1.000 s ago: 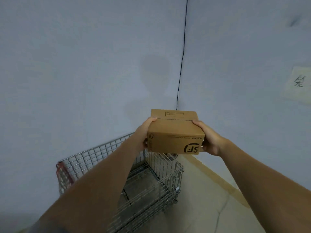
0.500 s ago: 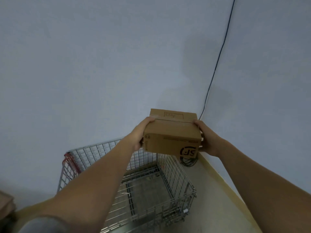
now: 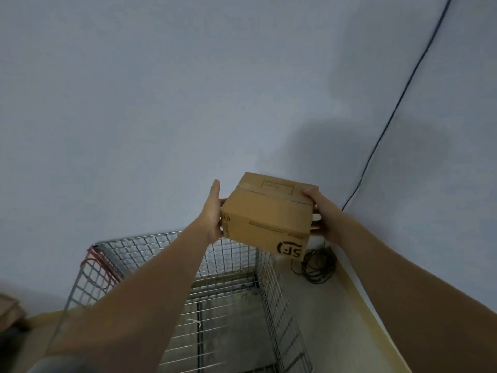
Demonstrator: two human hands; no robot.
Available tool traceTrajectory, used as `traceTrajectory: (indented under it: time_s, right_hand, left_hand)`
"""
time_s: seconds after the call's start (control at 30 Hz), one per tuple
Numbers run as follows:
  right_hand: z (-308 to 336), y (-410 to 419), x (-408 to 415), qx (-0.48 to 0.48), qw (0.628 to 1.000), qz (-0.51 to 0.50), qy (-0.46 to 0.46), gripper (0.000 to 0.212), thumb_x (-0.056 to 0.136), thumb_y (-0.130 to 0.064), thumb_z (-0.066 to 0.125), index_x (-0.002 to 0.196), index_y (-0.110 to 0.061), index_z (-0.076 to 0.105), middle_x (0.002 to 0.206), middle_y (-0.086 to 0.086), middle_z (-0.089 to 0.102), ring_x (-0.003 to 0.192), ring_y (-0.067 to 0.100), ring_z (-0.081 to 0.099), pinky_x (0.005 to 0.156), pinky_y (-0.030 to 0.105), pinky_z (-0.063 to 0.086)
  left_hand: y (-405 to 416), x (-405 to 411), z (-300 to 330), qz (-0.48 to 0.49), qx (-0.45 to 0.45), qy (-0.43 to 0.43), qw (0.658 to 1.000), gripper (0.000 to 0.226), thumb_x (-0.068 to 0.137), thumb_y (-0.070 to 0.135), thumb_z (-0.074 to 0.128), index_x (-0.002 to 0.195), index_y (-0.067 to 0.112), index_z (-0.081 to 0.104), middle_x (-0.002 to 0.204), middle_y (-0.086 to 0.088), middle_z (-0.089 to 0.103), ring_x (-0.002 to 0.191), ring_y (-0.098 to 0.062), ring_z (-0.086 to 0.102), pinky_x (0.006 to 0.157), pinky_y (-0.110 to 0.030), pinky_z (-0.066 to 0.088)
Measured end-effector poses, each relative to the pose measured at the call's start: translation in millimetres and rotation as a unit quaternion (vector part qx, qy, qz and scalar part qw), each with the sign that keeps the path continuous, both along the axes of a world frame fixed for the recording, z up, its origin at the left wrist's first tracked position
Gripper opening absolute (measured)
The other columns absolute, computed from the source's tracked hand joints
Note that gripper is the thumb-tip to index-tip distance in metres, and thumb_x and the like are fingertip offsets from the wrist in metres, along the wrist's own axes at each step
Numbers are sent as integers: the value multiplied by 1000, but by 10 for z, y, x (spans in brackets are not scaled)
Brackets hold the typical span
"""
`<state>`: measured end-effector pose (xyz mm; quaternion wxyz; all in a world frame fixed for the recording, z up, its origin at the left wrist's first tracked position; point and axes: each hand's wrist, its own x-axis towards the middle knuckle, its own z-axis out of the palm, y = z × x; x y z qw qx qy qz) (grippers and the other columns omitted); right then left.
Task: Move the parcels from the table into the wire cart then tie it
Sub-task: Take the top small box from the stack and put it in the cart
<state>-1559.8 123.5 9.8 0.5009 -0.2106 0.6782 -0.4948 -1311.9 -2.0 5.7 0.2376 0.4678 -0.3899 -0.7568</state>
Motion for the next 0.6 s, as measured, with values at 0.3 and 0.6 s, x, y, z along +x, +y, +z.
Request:
traceTrajectory:
  time_s: [0.3,0.6]
  right_hand:
    - [-1148,-1275,-70,-7,991,-25,-128,80,71,-54,77,137,-25,43,127,7,58,112,30,63,79,48,64]
    - [-3117,-1439,239,132,978,161,22,46,91,-52,65,128,-28,52,119,-10,63,100,6,61,84,26,48]
  left_hand:
    - [-390,-720,-1001,130,51,-4,990,102,61,72,82,145,36,37,141,0,56,126,-30,55,103,-63,44]
    - [-779,-191,-2850,184,98,-114,971,87,68,37,91,139,30,41,127,4,61,105,-20,65,67,-38,58]
